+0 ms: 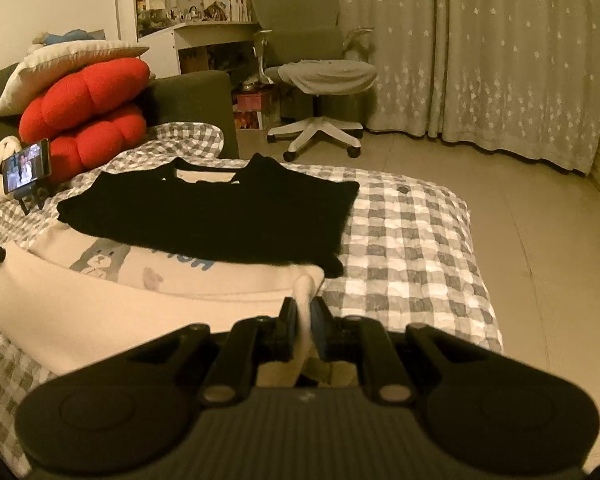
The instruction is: Fold clothes
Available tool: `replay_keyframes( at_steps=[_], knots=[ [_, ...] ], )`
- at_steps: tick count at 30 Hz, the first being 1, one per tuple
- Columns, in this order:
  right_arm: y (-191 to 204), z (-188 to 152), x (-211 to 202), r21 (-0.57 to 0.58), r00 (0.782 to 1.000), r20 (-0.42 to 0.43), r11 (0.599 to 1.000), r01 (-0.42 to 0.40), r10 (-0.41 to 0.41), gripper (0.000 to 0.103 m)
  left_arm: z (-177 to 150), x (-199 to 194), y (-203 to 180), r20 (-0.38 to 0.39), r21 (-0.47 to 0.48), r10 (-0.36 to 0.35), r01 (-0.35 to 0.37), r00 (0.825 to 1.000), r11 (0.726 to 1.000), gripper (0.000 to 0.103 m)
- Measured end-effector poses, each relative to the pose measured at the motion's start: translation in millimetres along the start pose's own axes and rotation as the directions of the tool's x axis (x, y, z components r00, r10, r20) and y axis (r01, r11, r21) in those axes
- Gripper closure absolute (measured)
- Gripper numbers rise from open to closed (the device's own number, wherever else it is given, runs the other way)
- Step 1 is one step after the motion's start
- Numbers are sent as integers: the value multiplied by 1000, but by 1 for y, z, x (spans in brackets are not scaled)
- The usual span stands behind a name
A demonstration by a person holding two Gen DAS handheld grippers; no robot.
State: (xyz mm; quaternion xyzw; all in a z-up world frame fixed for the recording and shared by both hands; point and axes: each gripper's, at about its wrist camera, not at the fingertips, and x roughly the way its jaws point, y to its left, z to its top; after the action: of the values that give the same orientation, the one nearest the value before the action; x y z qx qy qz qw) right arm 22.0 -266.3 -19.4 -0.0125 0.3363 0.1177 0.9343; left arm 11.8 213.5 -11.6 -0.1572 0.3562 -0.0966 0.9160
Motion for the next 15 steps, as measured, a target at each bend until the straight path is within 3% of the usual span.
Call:
replay_keyframes(
  at_steps=[15],
  knots=[
    [-2,8,21,13,999,-50,1000,-6,7,91,16,24,-4,0,25,47,-47,999,999,97]
  ],
)
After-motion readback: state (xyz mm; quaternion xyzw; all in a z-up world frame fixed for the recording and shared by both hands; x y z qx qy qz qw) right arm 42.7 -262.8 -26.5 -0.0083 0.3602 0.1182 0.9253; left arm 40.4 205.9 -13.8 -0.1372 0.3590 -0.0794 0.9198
